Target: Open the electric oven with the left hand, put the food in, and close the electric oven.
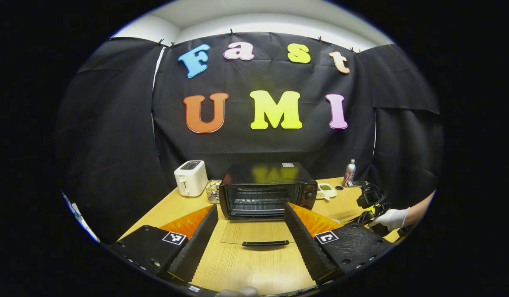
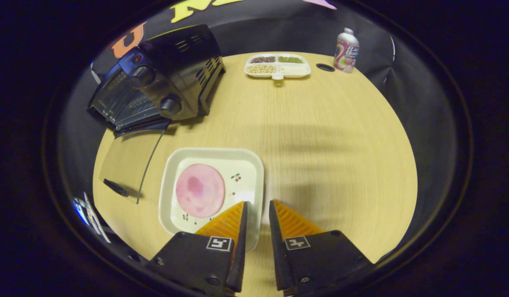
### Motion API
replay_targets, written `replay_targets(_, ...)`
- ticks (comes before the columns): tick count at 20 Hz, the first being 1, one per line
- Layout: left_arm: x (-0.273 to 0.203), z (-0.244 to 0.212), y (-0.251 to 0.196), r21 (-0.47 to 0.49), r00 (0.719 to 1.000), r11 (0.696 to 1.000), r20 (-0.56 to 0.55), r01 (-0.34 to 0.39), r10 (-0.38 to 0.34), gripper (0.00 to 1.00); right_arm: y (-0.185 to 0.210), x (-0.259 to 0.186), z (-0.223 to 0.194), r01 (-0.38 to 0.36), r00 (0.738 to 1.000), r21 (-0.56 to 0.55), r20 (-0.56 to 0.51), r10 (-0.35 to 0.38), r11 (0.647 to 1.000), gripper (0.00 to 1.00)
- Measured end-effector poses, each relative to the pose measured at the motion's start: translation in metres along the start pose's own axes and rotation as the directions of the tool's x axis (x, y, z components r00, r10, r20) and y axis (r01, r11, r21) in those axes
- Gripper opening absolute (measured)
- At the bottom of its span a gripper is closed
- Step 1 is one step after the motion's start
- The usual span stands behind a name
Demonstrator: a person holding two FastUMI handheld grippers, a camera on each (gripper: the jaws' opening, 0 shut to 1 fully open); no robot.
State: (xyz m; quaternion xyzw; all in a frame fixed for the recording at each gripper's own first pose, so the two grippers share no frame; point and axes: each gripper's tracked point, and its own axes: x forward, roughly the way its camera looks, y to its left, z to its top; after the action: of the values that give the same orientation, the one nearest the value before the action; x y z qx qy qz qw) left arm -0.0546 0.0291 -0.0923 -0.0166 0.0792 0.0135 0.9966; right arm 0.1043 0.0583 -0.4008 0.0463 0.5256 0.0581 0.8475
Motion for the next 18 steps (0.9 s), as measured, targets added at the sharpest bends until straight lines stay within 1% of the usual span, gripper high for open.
replay_targets(2, 0.003, -0.003, 0.004, -0.011, 1.000, 1.000, -0.005, -0.001, 0.001, 0.98, -0.002, 0.001, 0.002, 0.011, 0.999, -0.002, -0.050, -0.011, 1.000, 0.24)
replay_targets(3, 0.004, -0.006, 0.005, -0.016, 1.000, 1.000, -0.008, -0.003, 0.003, 0.98, -0.002, 0.000, 0.002, 0.016, 0.996, -0.010, -0.084, -0.017, 1.000, 0.23)
replay_targets(4, 0.007, -0.008, 0.007, -0.021, 1.000, 1.000, -0.011, -0.002, 0.002, 0.98, 0.001, 0.002, 0.003, 0.005, 0.993, -0.003, -0.116, -0.006, 1.000, 0.23)
replay_targets(6, 0.007, -0.011, 0.010, -0.033, 1.000, 0.999, -0.018, -0.005, 0.004, 0.98, -0.001, 0.002, 0.006, 0.008, 0.989, 0.054, -0.149, 0.000, 0.998, 0.12)
replay_targets(7, 0.009, -0.014, 0.012, -0.038, 1.000, 0.999, -0.022, -0.006, 0.005, 0.98, 0.000, 0.002, 0.005, -0.006, 0.987, 0.088, -0.160, 0.020, 0.996, 0.08)
replay_targets(8, 0.011, -0.016, 0.013, -0.042, 1.000, 0.999, -0.028, -0.008, 0.007, 0.98, -0.001, 0.002, 0.005, -0.030, 0.985, 0.101, -0.164, 0.047, 0.994, 0.01)
replay_targets(9, 0.012, -0.017, 0.014, -0.045, 1.000, 0.999, -0.030, -0.008, 0.007, 0.98, -0.001, 0.001, 0.005, -0.061, 0.983, 0.107, -0.167, 0.079, 0.992, 0.04)
replay_targets(10, 0.013, -0.017, 0.016, -0.045, 0.999, 0.999, -0.032, -0.013, 0.012, 0.89, -0.001, 0.001, 0.005, -0.090, 0.980, 0.124, -0.167, 0.111, 0.988, 0.04)
replay_targets(11, 0.012, -0.017, 0.018, -0.044, 0.999, 0.999, -0.035, -0.017, 0.015, 0.89, -0.001, -0.001, 0.005, -0.114, 0.976, 0.158, -0.168, 0.141, 0.981, 0.00)
replay_targets(12, 0.012, -0.018, 0.020, -0.044, 0.999, 0.999, -0.039, -0.025, 0.023, 0.98, -0.001, -0.002, 0.003, -0.139, 0.972, 0.189, -0.163, 0.171, 0.972, 0.04)
replay_targets(13, 0.012, -0.017, 0.020, -0.047, 0.999, 0.999, -0.041, -0.028, 0.026, 0.97, -0.001, -0.003, 0.001, -0.171, 0.967, 0.216, -0.150, 0.205, 0.961, 0.05)
replay_targets(14, 0.011, -0.017, 0.020, -0.045, 0.999, 0.998, -0.040, -0.034, 0.032, 0.97, -0.002, -0.004, -0.002, -0.187, 0.964, 0.250, -0.139, 0.226, 0.950, 0.00)
replay_targets(15, 0.010, -0.016, 0.019, -0.040, 0.998, 0.998, -0.041, -0.039, 0.038, 0.96, -0.001, -0.007, -0.001, -0.210, 0.961, 0.282, -0.115, 0.250, 0.936, 0.00)
replay_targets(16, 0.008, -0.017, 0.019, -0.033, 0.998, 0.998, -0.045, -0.050, 0.048, 0.96, 0.001, -0.007, -0.003, -0.239, 0.955, 0.310, -0.095, 0.280, 0.920, 0.04)
replay_targets(18, 0.001, -0.016, 0.018, -0.033, 0.996, 0.997, -0.045, -0.077, 0.075, 0.96, 0.002, -0.017, -0.001, -0.297, 0.941, 0.371, -0.045, 0.337, 0.880, 0.04)
